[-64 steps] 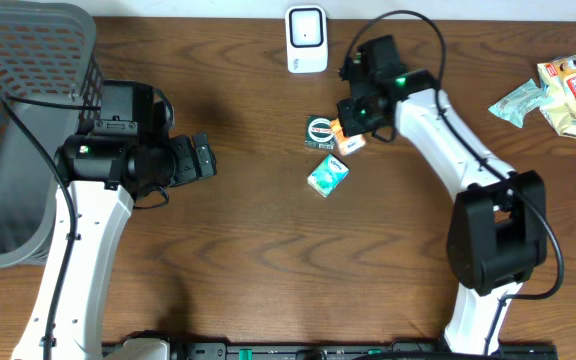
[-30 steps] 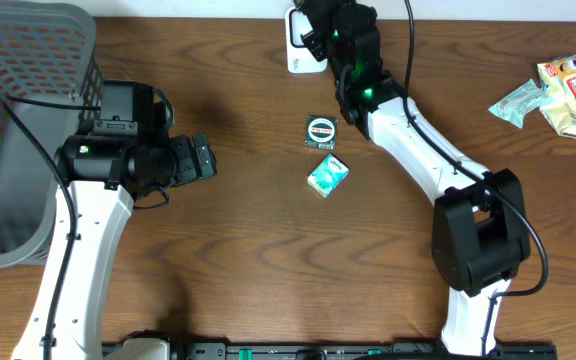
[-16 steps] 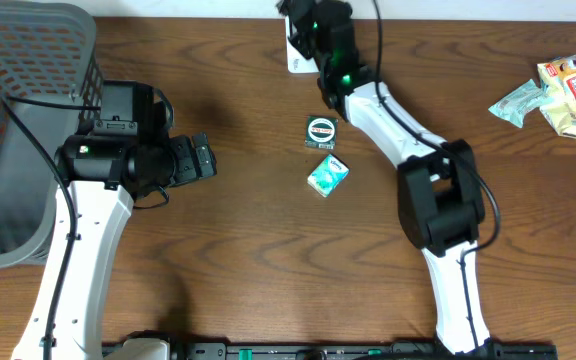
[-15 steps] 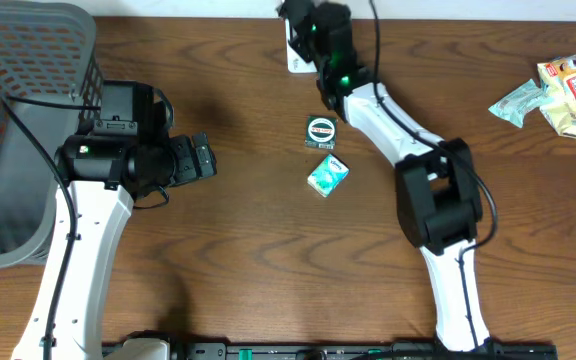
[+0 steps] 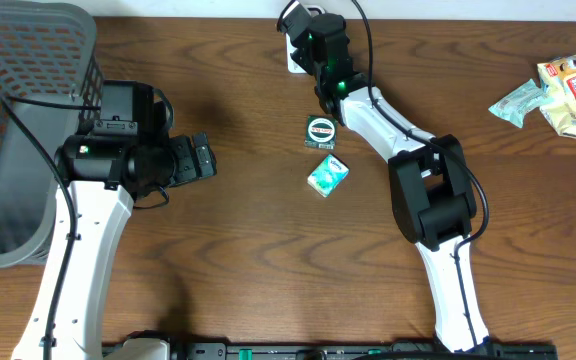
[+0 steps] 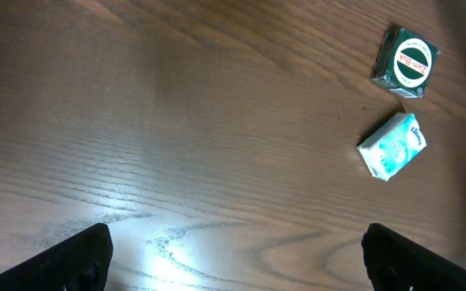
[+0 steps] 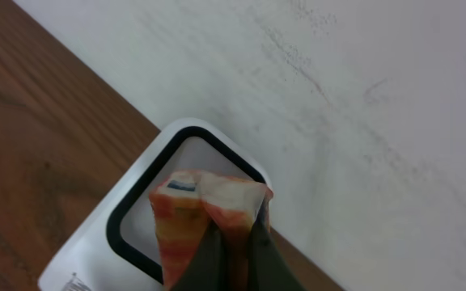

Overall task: Scan the item barcode
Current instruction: 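Carry the orange-red box to the right edge and drop it there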

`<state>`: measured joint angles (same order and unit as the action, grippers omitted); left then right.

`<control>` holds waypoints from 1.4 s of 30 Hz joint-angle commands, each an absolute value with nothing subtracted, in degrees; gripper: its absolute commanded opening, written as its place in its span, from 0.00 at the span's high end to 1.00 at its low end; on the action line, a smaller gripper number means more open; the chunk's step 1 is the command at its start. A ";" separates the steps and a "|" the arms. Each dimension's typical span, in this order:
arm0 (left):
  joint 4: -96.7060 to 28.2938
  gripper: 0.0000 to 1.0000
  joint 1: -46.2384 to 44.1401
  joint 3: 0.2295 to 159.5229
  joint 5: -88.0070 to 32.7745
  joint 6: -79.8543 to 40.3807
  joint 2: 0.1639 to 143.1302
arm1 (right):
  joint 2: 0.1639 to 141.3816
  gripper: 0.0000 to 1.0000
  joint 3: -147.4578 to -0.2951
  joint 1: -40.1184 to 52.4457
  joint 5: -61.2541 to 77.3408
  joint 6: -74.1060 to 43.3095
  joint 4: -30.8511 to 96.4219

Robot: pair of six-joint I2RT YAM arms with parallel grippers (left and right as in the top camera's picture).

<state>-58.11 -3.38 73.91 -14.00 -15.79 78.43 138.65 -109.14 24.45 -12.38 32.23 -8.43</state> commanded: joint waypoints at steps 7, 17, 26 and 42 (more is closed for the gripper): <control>-58.22 0.02 -3.07 74.11 -13.63 -15.25 78.43 | 137.82 0.99 -110.93 24.08 -17.47 44.95 -11.55; -58.22 0.02 -3.07 74.11 -13.63 -15.25 78.43 | 137.82 0.99 -111.33 24.05 -14.57 45.67 -8.16; -58.22 0.02 -3.07 74.11 -13.63 -15.25 78.43 | 135.87 0.99 -111.33 23.99 -15.11 37.91 -6.55; -58.22 0.03 -3.07 74.11 -13.63 -15.25 78.43 | 125.03 0.99 -111.33 17.43 -16.21 29.76 6.81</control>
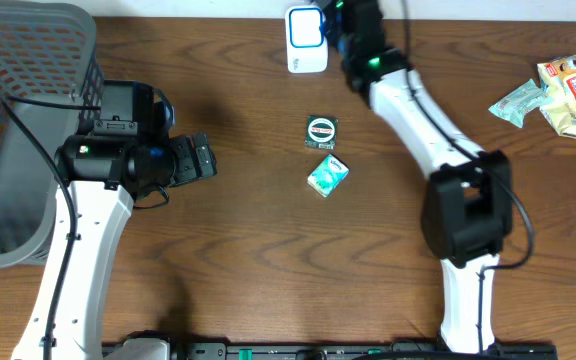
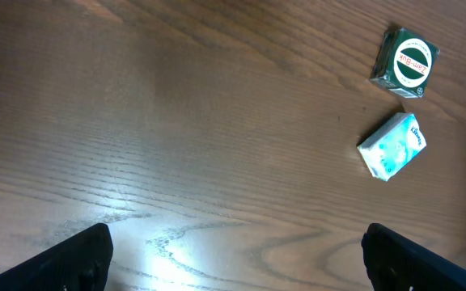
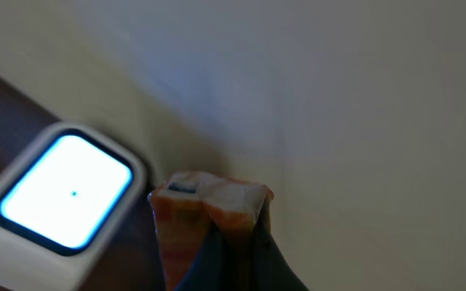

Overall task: Scan the item barcode
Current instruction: 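Carry the orange-red box to the right edge and drop it there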

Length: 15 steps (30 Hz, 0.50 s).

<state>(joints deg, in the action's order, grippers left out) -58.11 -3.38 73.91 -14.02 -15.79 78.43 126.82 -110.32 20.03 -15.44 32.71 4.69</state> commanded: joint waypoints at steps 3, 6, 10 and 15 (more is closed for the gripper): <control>-58.22 0.02 -3.07 74.11 -13.63 -15.25 78.43 | 125.03 0.99 -111.33 14.06 -16.38 28.49 12.36; -58.22 0.02 -3.07 74.11 -13.63 -15.25 78.43 | 125.14 0.99 -111.31 9.85 -16.38 24.36 18.09; -58.22 0.02 -3.07 74.11 -13.63 -15.25 78.43 | 125.14 0.99 -111.28 3.11 -16.36 18.98 25.06; -58.22 0.02 -3.07 74.11 -13.63 -15.25 78.43 | 125.16 0.99 -110.93 -4.67 -16.34 15.51 30.98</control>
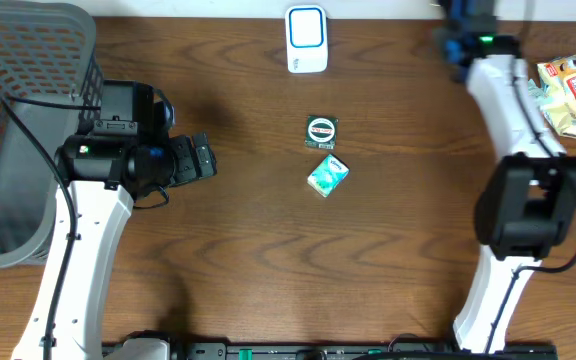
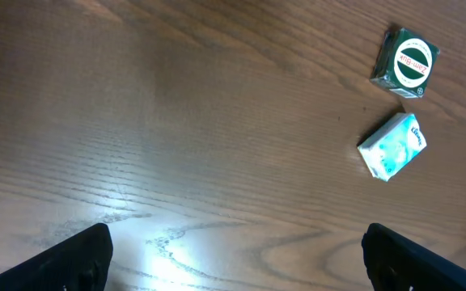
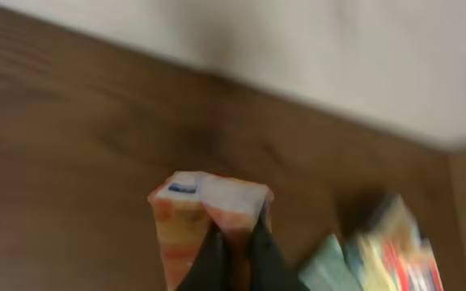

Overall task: Scan the item barcode
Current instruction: 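Carry the orange-red box to the right edge and drop it there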

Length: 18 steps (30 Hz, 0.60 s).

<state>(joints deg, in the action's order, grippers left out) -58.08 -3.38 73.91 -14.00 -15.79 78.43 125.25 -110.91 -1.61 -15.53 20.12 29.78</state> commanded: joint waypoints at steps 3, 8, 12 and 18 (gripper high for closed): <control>-58.22 0.02 -3.07 74.11 -13.63 -15.25 78.43 | 125.27 0.99 -110.08 -9.10 -15.90 12.71 32.67; -58.22 0.02 -3.07 74.11 -13.63 -15.25 78.43 | 125.80 0.89 -108.84 -13.74 -15.49 6.79 33.78; -58.22 0.02 -3.07 74.11 -13.63 -15.25 78.43 | 125.80 0.01 -107.37 -15.59 -10.15 6.00 33.67; -58.22 0.02 -3.07 74.11 -13.63 -15.25 78.43 | 125.80 0.01 -105.51 -15.57 -2.96 5.96 32.88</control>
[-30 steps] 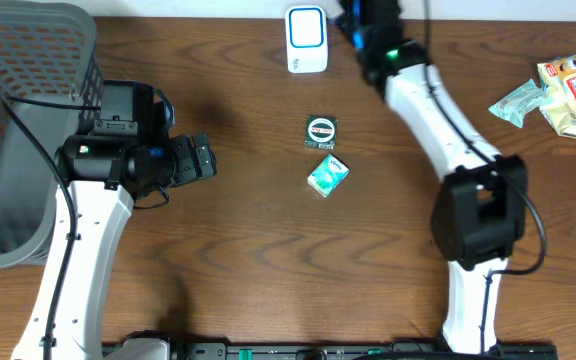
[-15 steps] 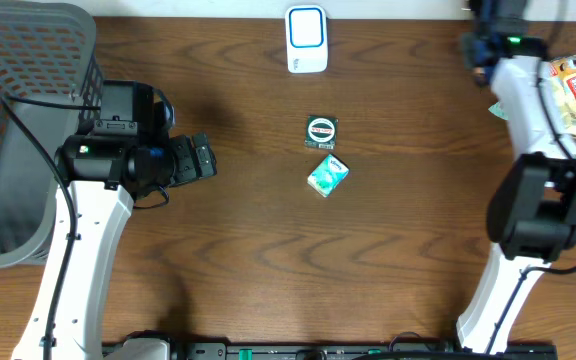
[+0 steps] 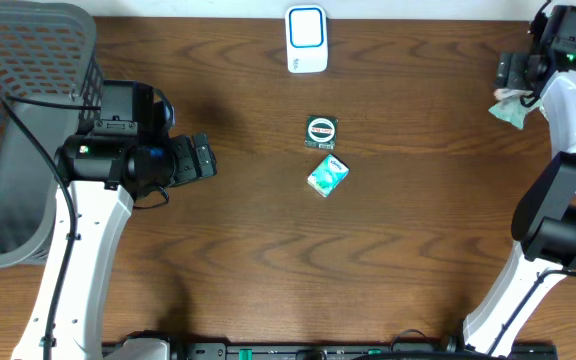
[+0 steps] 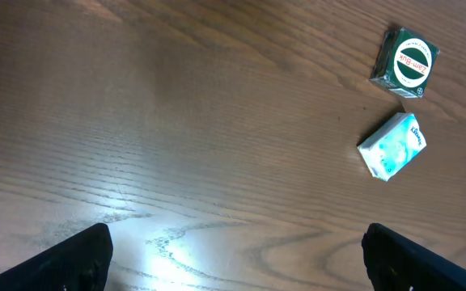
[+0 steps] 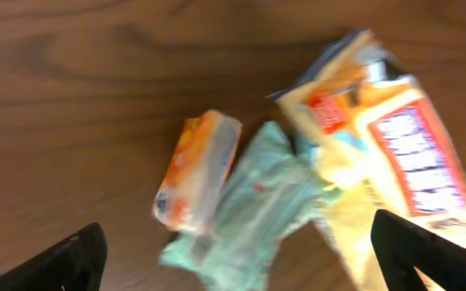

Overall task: Scan the item barcode
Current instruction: 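Carry the orange-red box to the right edge and drop it there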

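The orange packet (image 5: 196,170) lies on the wood table, leaning against a mint-green packet (image 5: 257,202). My right gripper (image 5: 253,252) hangs open just above them at the table's far right (image 3: 516,72), with nothing between its fingers. In the overhead view the orange packet is hidden under that gripper. The white scanner (image 3: 307,38) stands at the back centre. My left gripper (image 3: 200,158) hovers open over bare wood at the left (image 4: 237,259), holding nothing.
A yellow snack bag (image 5: 379,153) lies beside the mint-green packet (image 3: 509,106). A small green box (image 3: 321,131) and a teal tissue pack (image 3: 327,174) sit mid-table. A grey mesh basket (image 3: 28,130) fills the left back corner.
My right gripper was shut on the orange packet over the back right of the table. Now it is open, and the packet lies on the table by the mint-green packet. The left arm is unchanged.
My right gripper first held the orange packet over the scanner's window. Then it was just to the right of the scanner, whose screen was lit. Then it held the packet at the back right, and now the packet rests with the pile there, let go.
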`<state>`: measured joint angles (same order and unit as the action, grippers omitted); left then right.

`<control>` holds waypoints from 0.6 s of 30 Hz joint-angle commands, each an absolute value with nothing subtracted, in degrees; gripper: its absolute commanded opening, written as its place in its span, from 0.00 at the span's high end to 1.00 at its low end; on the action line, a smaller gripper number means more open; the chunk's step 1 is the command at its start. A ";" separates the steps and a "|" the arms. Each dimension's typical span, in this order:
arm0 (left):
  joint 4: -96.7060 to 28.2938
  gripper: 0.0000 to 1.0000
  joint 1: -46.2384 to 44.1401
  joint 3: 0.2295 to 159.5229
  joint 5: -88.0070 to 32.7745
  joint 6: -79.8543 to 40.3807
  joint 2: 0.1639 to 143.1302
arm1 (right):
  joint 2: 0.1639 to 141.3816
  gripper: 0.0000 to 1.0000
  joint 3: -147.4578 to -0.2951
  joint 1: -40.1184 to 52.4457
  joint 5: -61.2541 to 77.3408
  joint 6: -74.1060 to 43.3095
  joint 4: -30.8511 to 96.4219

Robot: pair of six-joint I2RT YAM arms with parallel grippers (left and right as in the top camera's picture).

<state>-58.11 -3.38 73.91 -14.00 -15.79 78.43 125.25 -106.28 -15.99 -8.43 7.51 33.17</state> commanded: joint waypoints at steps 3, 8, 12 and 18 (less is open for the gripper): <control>-58.22 0.02 -3.07 74.11 -13.63 -15.25 78.43 | 125.80 0.01 -105.21 -14.48 3.05 5.93 33.26; -58.22 0.02 -3.07 74.11 -13.63 -15.25 78.43 | 125.80 0.01 -105.19 -11.62 14.41 5.54 34.02; -58.22 0.02 -3.07 74.11 -13.63 -15.25 78.43 | 125.82 0.01 -105.19 -7.92 21.69 5.54 34.81; -58.22 0.02 -3.07 74.11 -13.63 -15.25 78.43 | 125.82 0.01 -105.19 0.49 22.68 5.54 37.41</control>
